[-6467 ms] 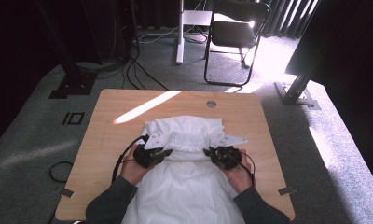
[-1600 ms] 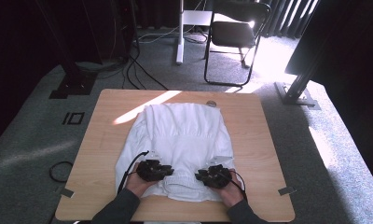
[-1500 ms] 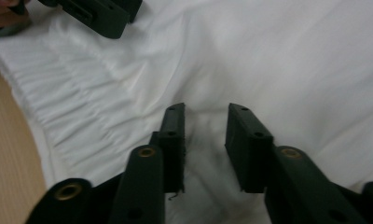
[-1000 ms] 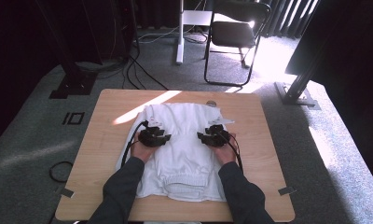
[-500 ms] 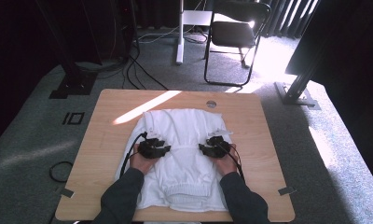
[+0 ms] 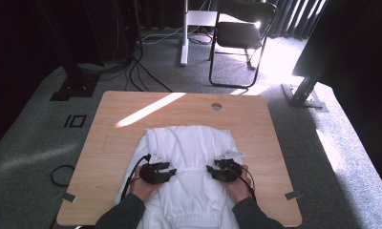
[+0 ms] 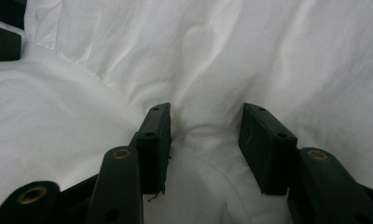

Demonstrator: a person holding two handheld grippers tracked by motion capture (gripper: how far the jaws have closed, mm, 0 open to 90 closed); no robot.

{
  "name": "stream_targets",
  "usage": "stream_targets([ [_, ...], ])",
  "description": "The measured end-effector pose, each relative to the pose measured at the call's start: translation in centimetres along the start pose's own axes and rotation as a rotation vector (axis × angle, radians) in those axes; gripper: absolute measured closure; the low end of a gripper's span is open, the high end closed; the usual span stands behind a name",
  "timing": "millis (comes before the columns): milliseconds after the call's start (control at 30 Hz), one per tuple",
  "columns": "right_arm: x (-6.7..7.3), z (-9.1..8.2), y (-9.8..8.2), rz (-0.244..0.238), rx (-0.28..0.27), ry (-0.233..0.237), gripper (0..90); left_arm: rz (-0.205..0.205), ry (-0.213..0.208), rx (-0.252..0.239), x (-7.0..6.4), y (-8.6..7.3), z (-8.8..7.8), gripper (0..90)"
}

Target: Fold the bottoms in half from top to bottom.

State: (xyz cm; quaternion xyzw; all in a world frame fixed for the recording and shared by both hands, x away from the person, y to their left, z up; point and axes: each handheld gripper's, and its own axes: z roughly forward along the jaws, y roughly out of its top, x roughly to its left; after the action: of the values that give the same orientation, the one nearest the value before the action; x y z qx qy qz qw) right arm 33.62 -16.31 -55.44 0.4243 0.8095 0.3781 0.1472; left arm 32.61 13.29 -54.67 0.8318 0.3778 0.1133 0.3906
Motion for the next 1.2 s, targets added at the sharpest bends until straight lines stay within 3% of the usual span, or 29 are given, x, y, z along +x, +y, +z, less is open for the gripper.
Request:
stream_targets([
  [67, -0.1, -0.1, 0.1, -0.001, 0.003, 0.009, 52.9, 0.008, 0.009, -0.015, 0.3, 0.7, -0.6, 55.4],
  [167, -0.5, -0.5, 0.5, 0.009, -0.016, 0.022, 52.6, 0.005, 0.056, -0.045, 1.1, 1.6, -1.4, 52.0],
  [200, -0.7, -0.9, 0.8, 0.011, -0.037, 0.014, 52.7, -0.021, 0.098, -0.085, 2.6, 2.9, -2.5, 51.7],
  [233, -0.7, -0.9, 0.8, 0.011, -0.037, 0.014, 52.7, -0.021, 0.098, -0.085, 2.6, 2.9, -2.5, 51.7],
  [267, -1.5, -1.5, 1.5, 0.024, -0.059, -0.007, 53.6, -0.057, 0.146, -0.121, 4.8, 4.4, -3.4, 50.8],
  [300, -1.5, -1.5, 1.5, 0.024, -0.059, -0.007, 53.6, -0.057, 0.146, -0.121, 4.8, 4.4, -3.4, 49.7],
  [333, -2.7, -2.0, 2.3, 0.048, -0.087, -0.043, 55.4, -0.096, 0.18, -0.133, 6.8, 5.6, -3.5, 49.7],
  [367, -2.7, -2.0, 2.3, 0.048, -0.087, -0.043, 55.4, -0.096, 0.18, -0.133, 6.8, 5.6, -3.5, 49.6],
  [400, -4.2, -2.2, 3.2, 0.079, -0.107, -0.075, 57.8, -0.121, 0.21, -0.135, 8.4, 6.3, -3.2, 49.2],
  [433, -4.2, -2.2, 3.2, 0.079, -0.107, -0.075, 57.8, -0.121, 0.21, -0.135, 8.4, 6.3, -3.2, 48.1],
  [467, -5.9, -1.9, 4.1, 0.116, -0.112, -0.112, 58.1, -0.162, 0.229, -0.117, 10.2, 6.7, -2.4, 46.9],
  [500, -5.9, -1.9, 4.1, 0.116, -0.112, -0.112, 58.1, -0.162, 0.229, -0.117, 10.2, 6.7, -2.4, 45.9],
  [533, -7.7, -1.4, 5.0, 0.161, -0.112, -0.124, 55.5, -0.188, 0.247, -0.108, 11.5, 6.8, -1.3, 44.4],
  [567, -8.3, -1.1, 5.2, 0.175, -0.113, -0.129, 54.3, -0.199, 0.246, -0.091, 12.2, 6.8, -0.6, 43.2],
  [600, -9.3, -0.7, 5.7, 0.196, -0.111, -0.131, 53.3, -0.205, 0.243, -0.086, 12.5, 6.7, -0.1, 40.3],
  [633, -9.3, -0.7, 5.7, 0.196, -0.111, -0.131, 53.3, -0.205, 0.243, -0.086, 12.5, 6.7, -0.1, 38.7],
  [667, -10.7, 0.1, 6.3, 0.236, -0.119, -0.128, 51.2, -0.228, 0.234, -0.078, 13.4, 6.2, 1.0, 36.9],
  [700, -10.7, 0.1, 6.3, 0.236, -0.119, -0.128, 51.2, -0.228, 0.234, -0.078, 13.4, 6.2, 1.0, 35.7],
  [733, -11.9, 0.8, 6.6, 0.296, -0.123, -0.12, 49.9, -0.265, 0.224, -0.064, 13.9, 5.8, 1.8, 33.1],
  [800, -12.7, 1.6, 6.7, 0.35, -0.116, -0.083, 48.7, -0.288, 0.224, -0.053, 14.4, 5.5, 2.3, 31.9],
  [833, -12.7, 1.6, 6.7, 0.35, -0.116, -0.083, 48.7, -0.288, 0.224, -0.053, 14.4, 5.5, 2.3, 30.8],
  [867, -12.9, 2.5, 6.7, 0.366, -0.1, -0.048, 45.4, -0.296, 0.231, -0.053, 14.6, 5.4, 2.6, 30.5],
  [967, -12.5, 3.5, 6.7, 0.339, -0.063, -0.044, 40.6, -0.303, 0.25, -0.052, 14.8, 5.3, 2.8, 30.3],
  [1033, -12.4, 4.0, 6.6, 0.317, -0.043, -0.046, 43.3, -0.299, 0.249, -0.046, 14.8, 5.2, 2.8, 37.5],
  [1067, -12.2, 4.4, 6.5, 0.283, 0.005, -0.097, 62.7, -0.293, 0.227, -0.024, 15.0, 5.0, 2.9, 49.2],
  [1100, -12.2, 4.4, 6.5, 0.283, 0.005, -0.097, 62.7, -0.293, 0.227, -0.024, 15.0, 5.0, 2.9, 55.6],
  [1133, -12.2, 4.6, 6.4, 0.261, 0.027, -0.107, 82.7, -0.274, 0.215, -0.025, 15.0, 5.0, 2.6, 66.3],
  [1167, -12.2, 4.5, 6.4, 0.248, 0.035, -0.125, 87.4, -0.274, 0.215, -0.025, 15.0, 5.0, 2.6, 76.4],
  [1200, -12.3, 4.5, 6.4, 0.238, 0.04, -0.147, 89.0, -0.265, 0.244, -0.041, 14.9, 5.2, 2.1, 85.0],
])
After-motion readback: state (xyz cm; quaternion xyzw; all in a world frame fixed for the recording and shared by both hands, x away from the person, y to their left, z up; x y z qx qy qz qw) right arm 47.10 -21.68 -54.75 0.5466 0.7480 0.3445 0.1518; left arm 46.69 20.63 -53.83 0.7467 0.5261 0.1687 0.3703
